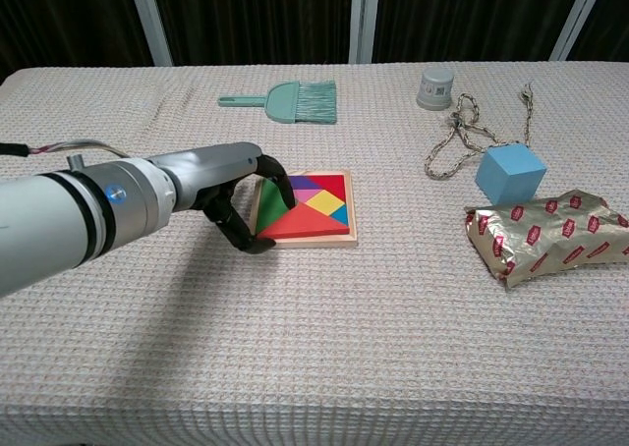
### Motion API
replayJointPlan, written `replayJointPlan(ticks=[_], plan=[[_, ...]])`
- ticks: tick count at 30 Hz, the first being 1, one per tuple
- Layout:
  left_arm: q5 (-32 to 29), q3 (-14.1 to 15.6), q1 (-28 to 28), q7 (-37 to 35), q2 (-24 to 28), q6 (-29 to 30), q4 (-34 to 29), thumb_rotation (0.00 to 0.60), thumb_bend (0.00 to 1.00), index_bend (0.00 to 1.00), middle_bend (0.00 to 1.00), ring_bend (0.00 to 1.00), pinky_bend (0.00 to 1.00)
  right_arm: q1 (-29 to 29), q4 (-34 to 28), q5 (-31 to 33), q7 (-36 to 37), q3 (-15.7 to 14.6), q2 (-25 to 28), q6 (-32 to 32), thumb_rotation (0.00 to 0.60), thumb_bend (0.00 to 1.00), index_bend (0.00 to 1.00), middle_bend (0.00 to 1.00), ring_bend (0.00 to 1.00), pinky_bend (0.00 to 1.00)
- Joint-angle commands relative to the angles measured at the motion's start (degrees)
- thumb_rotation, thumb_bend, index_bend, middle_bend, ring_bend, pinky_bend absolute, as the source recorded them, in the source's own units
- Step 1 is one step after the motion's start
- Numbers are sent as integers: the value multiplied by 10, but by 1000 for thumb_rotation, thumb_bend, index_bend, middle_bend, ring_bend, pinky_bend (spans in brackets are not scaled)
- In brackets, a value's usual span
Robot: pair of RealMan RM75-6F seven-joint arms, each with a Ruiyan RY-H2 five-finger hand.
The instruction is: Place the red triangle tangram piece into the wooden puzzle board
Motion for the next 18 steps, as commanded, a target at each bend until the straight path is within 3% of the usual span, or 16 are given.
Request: replayJointPlan(ticks=[1,9,18], plan=[[3,0,0,-1,-1,1,0,600,296,300,54,0,0,0,0,0,0,0,0,-1,600,249,0,0,0,0],[16,-3,3,-8,3,10,-5,600,296,281,54,0,0,0,1,1,2,1,0,0,600,249,0,0,0,0],[54,12,19,-10,26,40,-56,600,295,282,54,0,0,1,2,1,2,0,-1,-3,600,249,0,0,0,0]])
